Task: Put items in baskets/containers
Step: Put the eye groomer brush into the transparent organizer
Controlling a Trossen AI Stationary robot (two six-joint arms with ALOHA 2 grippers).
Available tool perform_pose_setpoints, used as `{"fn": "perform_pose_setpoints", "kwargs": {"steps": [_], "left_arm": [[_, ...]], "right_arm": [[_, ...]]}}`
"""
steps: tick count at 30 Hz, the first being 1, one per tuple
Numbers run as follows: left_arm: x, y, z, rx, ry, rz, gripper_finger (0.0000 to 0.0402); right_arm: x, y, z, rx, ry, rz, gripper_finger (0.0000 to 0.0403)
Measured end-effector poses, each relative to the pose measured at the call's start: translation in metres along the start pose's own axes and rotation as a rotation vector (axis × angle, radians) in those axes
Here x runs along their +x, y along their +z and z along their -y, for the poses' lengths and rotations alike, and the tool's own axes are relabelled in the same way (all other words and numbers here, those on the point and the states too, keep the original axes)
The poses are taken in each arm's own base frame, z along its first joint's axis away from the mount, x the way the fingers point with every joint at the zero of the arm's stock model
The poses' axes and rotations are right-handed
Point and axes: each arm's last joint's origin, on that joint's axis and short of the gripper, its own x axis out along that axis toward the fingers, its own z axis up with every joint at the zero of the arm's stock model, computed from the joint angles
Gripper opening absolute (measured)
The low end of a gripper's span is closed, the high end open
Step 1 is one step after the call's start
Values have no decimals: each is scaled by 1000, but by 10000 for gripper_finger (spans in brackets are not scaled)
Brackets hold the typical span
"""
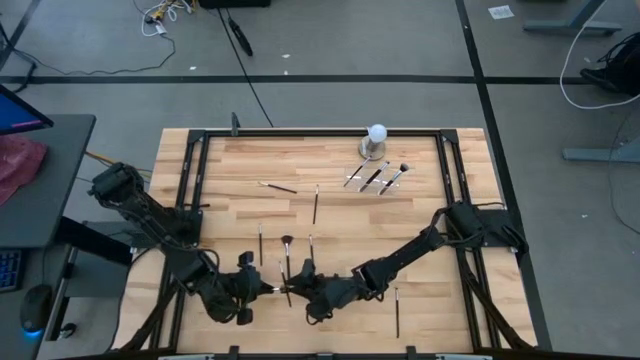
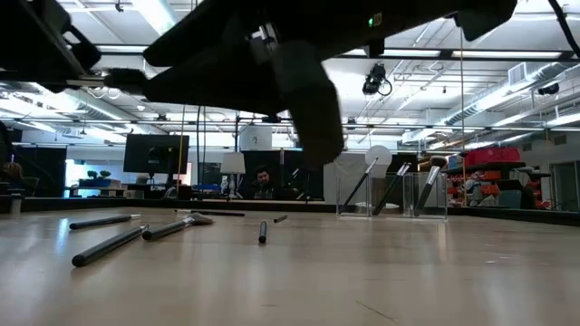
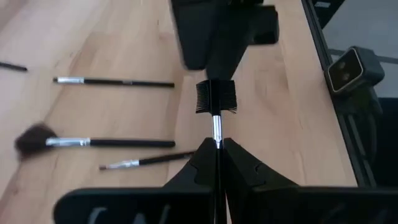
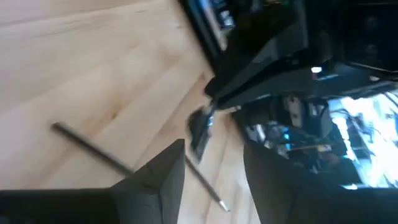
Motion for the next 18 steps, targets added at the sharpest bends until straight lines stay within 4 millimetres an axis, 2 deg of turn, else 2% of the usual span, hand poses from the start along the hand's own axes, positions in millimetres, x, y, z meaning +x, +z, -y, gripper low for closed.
{"fn": "perform_pose_setpoints", "kwargs": {"steps": [10,18], "left_arm": [[6,8,-4,18,-17,14,13],[6,10,-3,20,-29,29,13]], "right_arm": [[7,-3,-8,69,-57,1,133],[6,-4,-8,87,-73,-25,59]]}}
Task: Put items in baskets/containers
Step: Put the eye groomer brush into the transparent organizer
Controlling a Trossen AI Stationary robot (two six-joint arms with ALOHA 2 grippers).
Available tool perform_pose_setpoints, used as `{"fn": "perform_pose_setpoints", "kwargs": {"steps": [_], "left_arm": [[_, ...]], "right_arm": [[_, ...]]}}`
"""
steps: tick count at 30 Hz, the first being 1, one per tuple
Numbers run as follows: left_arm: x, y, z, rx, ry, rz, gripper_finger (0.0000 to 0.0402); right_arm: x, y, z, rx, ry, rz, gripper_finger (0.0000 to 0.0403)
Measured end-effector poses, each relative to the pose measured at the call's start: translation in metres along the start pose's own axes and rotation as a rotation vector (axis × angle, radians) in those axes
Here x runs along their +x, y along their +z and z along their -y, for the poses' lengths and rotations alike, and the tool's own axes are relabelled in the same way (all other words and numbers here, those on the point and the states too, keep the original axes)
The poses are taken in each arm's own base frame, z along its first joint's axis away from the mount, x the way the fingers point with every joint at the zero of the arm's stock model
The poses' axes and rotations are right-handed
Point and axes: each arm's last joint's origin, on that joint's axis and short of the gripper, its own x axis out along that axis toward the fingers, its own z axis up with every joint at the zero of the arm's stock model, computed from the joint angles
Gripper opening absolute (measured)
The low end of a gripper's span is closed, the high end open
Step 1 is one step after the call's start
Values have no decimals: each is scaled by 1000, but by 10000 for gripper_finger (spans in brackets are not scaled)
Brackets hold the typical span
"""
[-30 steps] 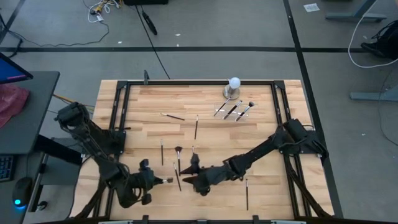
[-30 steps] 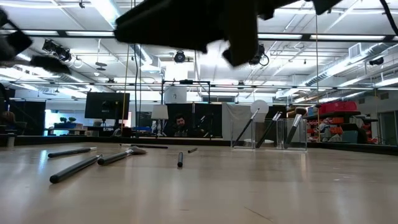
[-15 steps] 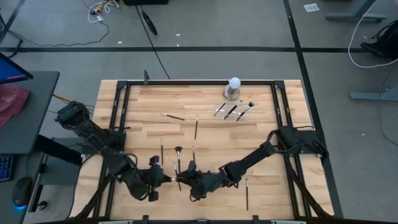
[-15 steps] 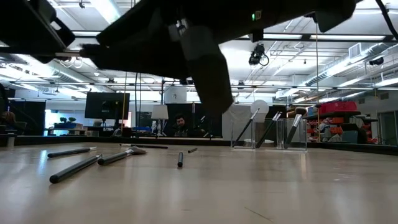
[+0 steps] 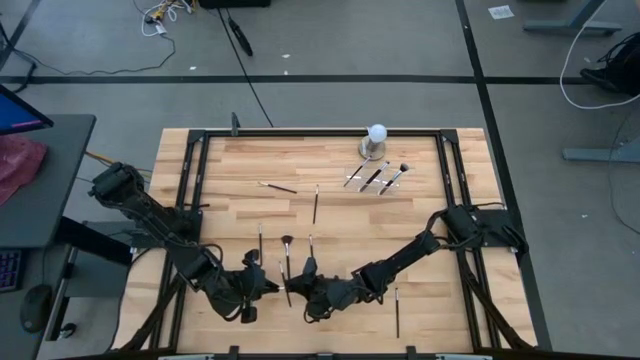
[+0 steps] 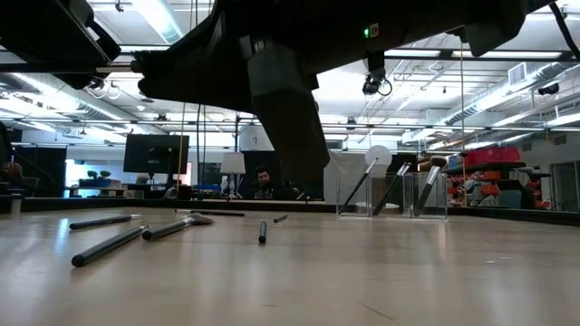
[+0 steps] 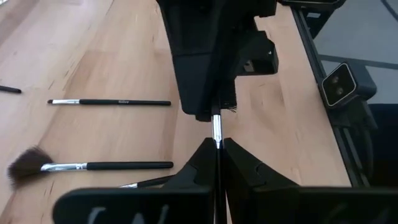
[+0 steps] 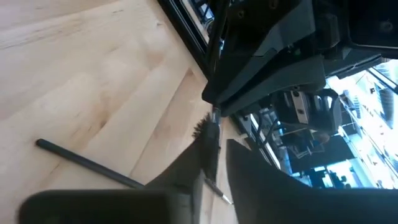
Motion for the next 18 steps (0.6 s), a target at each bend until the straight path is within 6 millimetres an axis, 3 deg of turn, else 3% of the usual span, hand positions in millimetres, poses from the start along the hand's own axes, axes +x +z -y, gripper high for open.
{"fn": "perform_pose_setpoints", "kwargs": {"steps": [5,11,18], "left_arm": [[0,0,0,0,-3,-2,16],[2,2,-3,-1,20,7,24],[8,9,-13,75,83,27,101]], "right_arm": [[-2,2,-2,3,13,21,12],[-3,3,-4,122,22,16,13],[-7,-3,-8,293,117,-76,8]]}}
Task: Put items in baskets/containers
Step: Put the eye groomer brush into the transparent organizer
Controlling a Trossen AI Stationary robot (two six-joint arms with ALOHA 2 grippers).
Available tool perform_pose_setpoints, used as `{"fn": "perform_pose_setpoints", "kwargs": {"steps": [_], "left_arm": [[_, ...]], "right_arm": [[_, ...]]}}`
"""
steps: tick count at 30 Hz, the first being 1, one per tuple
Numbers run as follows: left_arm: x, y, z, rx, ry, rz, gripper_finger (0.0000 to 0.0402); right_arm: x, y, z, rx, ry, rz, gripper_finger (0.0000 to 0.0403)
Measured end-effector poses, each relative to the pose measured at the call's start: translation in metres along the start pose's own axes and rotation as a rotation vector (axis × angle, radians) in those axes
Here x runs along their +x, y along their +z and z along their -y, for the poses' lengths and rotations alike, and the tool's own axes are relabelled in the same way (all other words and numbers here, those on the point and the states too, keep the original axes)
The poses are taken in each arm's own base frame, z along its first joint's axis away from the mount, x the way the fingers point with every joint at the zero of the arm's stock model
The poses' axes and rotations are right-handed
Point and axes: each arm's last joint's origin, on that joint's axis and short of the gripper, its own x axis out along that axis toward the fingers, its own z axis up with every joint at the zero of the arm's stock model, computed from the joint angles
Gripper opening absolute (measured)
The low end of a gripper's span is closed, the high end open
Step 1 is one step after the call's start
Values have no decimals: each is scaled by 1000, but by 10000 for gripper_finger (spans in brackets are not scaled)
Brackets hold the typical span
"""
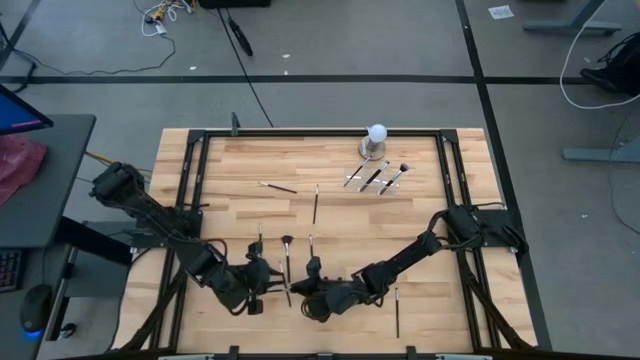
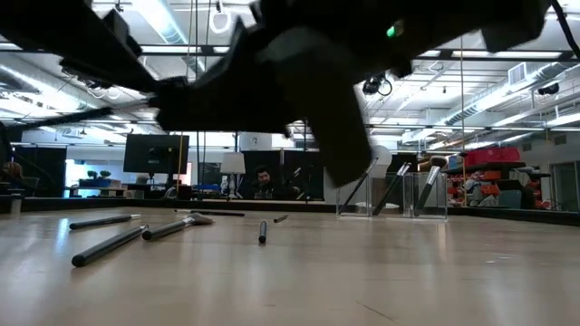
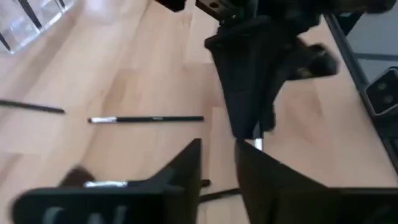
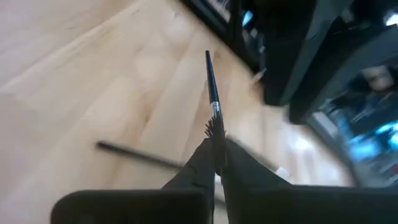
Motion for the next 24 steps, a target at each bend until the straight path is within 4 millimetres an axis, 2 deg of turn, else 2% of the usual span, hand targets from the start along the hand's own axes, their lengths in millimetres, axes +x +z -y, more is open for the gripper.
{"fn": "perform_pose_setpoints", "kwargs": {"steps": [3,6,9,13,15,19,24], "left_arm": [[-3,8,-6,27,6,19,150],[-7,13,-14,65,53,34,191],[-12,16,-19,82,133,66,215],[-12,12,-22,113,201,51,223],[-10,9,-23,130,221,39,221],[-3,3,-21,145,268,37,211],[7,-5,-20,152,311,25,200]], "right_arm": [[-12,3,10,98,33,-83,7],[-35,8,27,188,61,-189,7],[-70,20,54,299,108,-260,8],[-128,27,100,481,172,-366,8],[-157,22,127,590,158,-440,8],[-207,-2,172,782,128,-644,8],[-251,-36,213,892,73,-850,9]]}}
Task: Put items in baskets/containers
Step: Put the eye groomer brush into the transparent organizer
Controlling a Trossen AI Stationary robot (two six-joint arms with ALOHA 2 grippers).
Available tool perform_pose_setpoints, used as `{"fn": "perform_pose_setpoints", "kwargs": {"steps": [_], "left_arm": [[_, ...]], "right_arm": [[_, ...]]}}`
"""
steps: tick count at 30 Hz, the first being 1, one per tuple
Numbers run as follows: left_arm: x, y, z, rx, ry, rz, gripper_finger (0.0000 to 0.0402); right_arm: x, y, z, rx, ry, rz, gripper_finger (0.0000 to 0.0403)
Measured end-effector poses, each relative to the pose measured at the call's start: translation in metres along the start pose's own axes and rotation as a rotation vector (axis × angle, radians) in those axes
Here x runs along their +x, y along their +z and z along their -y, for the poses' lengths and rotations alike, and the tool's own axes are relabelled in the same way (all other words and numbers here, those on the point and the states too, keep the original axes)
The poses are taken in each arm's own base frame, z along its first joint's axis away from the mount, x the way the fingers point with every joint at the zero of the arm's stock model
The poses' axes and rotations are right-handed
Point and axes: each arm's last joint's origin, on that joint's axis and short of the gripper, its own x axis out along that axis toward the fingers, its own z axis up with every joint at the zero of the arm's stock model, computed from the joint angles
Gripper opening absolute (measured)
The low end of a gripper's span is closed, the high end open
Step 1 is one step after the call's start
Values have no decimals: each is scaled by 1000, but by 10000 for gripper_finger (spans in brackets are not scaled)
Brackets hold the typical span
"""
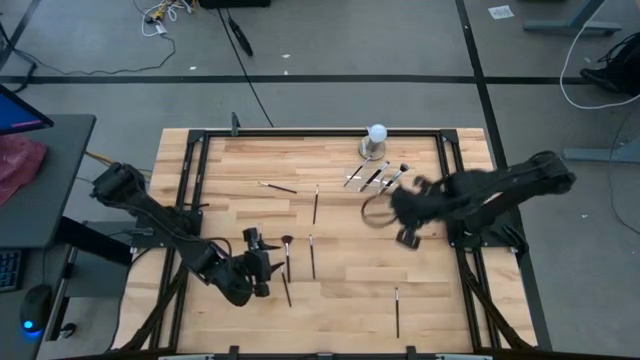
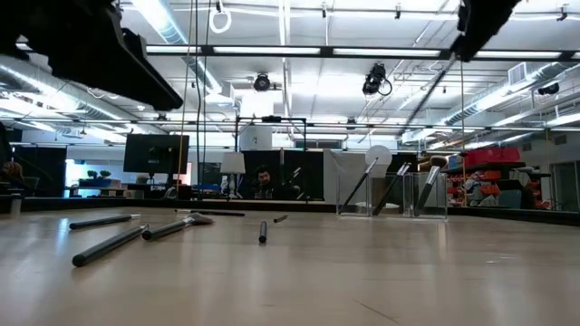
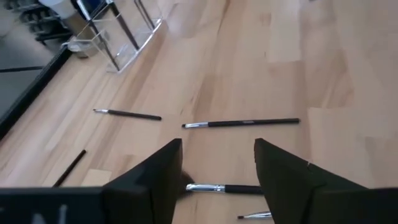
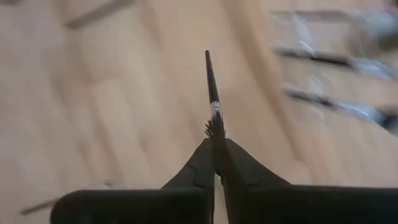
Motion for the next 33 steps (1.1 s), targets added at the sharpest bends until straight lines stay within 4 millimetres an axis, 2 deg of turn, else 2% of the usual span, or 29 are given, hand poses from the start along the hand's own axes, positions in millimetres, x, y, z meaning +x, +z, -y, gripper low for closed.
{"fn": "perform_pose_setpoints", "kwargs": {"steps": [6,15,20,27,33], "left_arm": [[7,-4,3,-12,18,-8,195],[13,-4,2,-25,26,-15,195],[13,-4,2,-26,26,-15,195],[13,-4,2,-32,25,-14,195],[13,-4,2,-33,25,-14,195]], "right_arm": [[-5,2,52,71,-125,-68,9],[19,25,100,45,-165,-197,9],[37,35,114,11,-125,-271,9],[60,48,123,-58,6,-314,9],[78,56,130,-128,45,-355,9]]}}
